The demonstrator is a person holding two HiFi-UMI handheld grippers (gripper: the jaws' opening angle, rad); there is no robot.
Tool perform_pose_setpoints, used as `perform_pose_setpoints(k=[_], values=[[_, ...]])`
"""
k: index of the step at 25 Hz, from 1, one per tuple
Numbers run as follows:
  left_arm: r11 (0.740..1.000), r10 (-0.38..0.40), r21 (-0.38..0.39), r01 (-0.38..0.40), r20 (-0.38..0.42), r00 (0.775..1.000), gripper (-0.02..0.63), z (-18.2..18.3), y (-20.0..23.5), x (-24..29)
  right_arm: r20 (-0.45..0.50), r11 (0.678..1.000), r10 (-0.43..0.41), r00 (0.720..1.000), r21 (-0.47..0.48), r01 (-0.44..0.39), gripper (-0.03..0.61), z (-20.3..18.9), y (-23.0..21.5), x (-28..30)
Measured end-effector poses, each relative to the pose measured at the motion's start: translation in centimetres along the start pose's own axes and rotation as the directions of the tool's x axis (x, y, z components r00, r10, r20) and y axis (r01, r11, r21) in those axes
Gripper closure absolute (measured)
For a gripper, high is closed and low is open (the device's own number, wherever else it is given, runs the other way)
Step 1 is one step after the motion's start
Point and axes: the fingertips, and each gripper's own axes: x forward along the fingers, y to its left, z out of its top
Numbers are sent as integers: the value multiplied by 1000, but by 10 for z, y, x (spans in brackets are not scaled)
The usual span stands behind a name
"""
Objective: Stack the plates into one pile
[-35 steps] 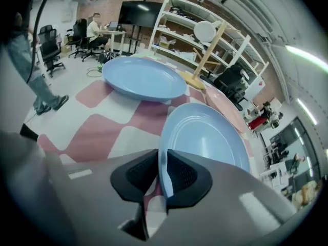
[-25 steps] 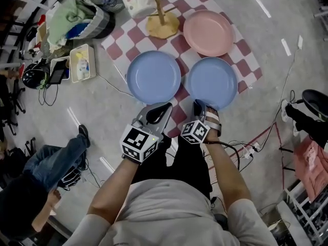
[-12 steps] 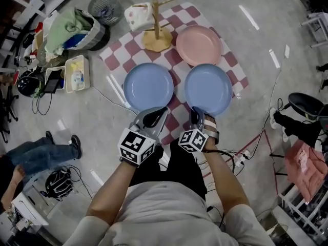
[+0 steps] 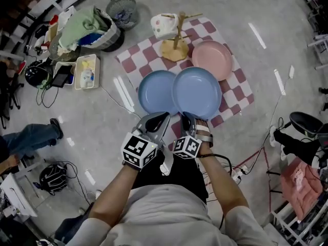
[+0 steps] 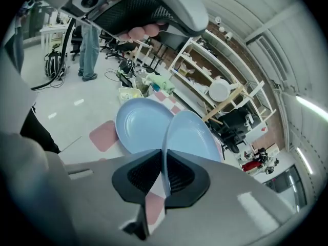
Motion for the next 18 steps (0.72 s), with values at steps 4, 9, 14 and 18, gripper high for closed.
perform_pose_setpoints(k=[4, 9, 14, 18], values=[[999, 49, -17, -49, 14, 999, 607, -1, 19, -17, 47, 998, 39, 998, -53, -37, 548, 29, 18, 12], [996, 86, -32, -86, 23, 996, 607, -3, 34, -28, 81, 991, 90, 993, -106, -81, 546, 51, 40, 25], [993, 112, -37, -112, 20, 993, 607, -4, 44, -35, 99, 981, 144, 985, -146, -129, 546, 65, 62, 41], [990, 133, -41, -133, 11, 991, 607, -8, 52, -42, 109, 974, 161, 981, -179, -140, 546, 74, 76, 52]])
